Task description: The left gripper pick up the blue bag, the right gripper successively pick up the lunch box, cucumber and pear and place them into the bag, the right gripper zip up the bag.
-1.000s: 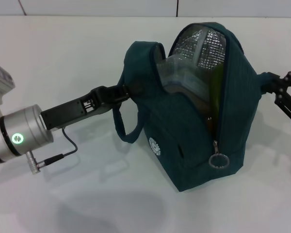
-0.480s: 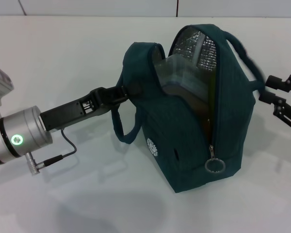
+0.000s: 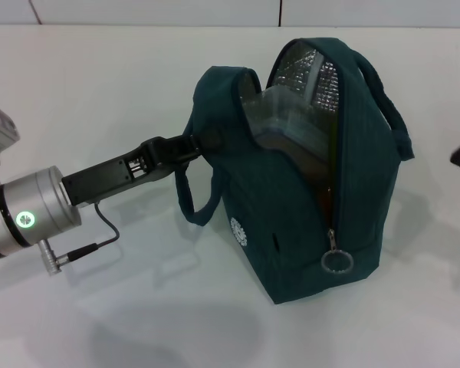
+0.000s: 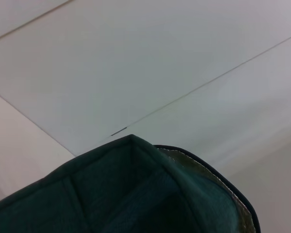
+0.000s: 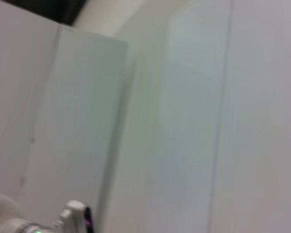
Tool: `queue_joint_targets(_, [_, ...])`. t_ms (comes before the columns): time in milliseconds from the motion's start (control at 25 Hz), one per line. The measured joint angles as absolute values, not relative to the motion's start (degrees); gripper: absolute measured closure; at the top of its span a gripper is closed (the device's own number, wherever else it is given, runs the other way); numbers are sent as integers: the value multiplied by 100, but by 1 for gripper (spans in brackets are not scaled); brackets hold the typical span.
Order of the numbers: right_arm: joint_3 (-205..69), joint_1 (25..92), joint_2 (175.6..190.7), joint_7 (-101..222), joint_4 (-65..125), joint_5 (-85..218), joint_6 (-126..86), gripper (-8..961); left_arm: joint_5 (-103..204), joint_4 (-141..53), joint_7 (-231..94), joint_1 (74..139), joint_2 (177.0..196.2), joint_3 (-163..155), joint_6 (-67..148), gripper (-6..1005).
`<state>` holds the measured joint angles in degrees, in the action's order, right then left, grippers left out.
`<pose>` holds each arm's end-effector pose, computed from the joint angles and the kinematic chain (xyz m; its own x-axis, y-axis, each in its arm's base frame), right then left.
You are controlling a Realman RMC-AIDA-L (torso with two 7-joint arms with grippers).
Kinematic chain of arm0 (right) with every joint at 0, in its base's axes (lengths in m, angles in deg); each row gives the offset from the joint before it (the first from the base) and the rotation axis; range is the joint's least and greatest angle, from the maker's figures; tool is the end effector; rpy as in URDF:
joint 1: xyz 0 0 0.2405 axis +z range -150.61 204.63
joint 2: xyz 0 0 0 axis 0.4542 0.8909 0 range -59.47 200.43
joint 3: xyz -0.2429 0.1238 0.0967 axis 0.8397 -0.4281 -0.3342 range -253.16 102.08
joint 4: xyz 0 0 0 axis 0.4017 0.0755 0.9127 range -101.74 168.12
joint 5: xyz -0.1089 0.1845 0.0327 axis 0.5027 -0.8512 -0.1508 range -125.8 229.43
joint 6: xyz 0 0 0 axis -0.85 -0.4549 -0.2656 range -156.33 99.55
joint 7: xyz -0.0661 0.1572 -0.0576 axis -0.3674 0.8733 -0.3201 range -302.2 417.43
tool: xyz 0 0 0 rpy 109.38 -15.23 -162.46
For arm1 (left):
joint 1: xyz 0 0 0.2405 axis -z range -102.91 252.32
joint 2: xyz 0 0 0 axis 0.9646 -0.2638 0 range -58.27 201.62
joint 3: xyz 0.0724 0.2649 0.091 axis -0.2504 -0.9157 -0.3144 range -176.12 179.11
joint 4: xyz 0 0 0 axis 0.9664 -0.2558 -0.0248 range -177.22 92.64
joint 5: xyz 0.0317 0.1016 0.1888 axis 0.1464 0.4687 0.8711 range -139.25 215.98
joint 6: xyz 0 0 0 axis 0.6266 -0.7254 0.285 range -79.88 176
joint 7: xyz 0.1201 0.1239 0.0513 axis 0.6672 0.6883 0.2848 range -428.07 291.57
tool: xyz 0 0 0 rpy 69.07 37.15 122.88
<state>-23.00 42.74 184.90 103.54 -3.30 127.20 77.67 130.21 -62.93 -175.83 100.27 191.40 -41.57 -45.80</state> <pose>0.2715 0.2930 0.0295 0.6281 0.3082 -0.7145 -0.1283 -0.8647 -0.4857 -0.2689 0.3246 -0.0631 0.0416 0.7763 0.6290 0.7492 -0.4408 0.4944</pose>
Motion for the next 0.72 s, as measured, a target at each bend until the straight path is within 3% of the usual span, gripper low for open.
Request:
queue_joint_targets(40, [-2299, 4274, 18467, 10354, -333, 12771, 7854, 422, 13021, -6296, -17583, 10025, 19138, -4157, -4561, 949])
queue_joint_targets(720, [-2050, 4427, 18519, 10621, -340, 14569, 8157, 421, 13023, -6330, -17596, 10005, 19120, -4157, -4457, 949])
